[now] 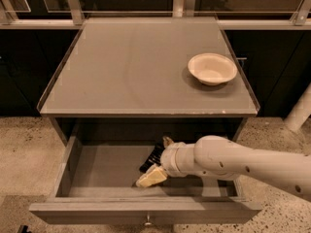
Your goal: Pick rxbar chocolate from top drawer and place on counter
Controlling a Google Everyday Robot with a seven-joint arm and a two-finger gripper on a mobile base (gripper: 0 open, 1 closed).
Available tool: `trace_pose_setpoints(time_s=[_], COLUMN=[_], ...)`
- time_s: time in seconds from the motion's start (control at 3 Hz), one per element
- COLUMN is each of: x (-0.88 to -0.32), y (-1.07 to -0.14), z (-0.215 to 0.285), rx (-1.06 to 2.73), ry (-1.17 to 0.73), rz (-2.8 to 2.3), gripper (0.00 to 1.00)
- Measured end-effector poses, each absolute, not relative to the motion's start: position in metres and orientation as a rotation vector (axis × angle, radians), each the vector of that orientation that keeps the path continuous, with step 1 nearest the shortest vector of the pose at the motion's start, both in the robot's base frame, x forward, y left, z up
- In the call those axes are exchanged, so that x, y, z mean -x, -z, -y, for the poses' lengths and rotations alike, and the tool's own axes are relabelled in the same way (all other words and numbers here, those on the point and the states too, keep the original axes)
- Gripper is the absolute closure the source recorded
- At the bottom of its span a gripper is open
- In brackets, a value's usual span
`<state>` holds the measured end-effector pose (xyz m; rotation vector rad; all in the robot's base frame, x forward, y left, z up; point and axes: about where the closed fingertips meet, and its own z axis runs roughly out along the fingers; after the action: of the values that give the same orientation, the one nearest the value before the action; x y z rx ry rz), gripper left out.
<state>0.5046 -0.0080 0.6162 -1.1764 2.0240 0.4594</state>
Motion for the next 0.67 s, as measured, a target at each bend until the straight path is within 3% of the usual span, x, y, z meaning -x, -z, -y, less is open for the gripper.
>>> trace_pose_setpoints(time_s=[0.67], x=[-0.505], y=[-0.59], z=[0.005], rx=[1.175], ry=[-0.461], rz=[-2.068], gripper=[0.0])
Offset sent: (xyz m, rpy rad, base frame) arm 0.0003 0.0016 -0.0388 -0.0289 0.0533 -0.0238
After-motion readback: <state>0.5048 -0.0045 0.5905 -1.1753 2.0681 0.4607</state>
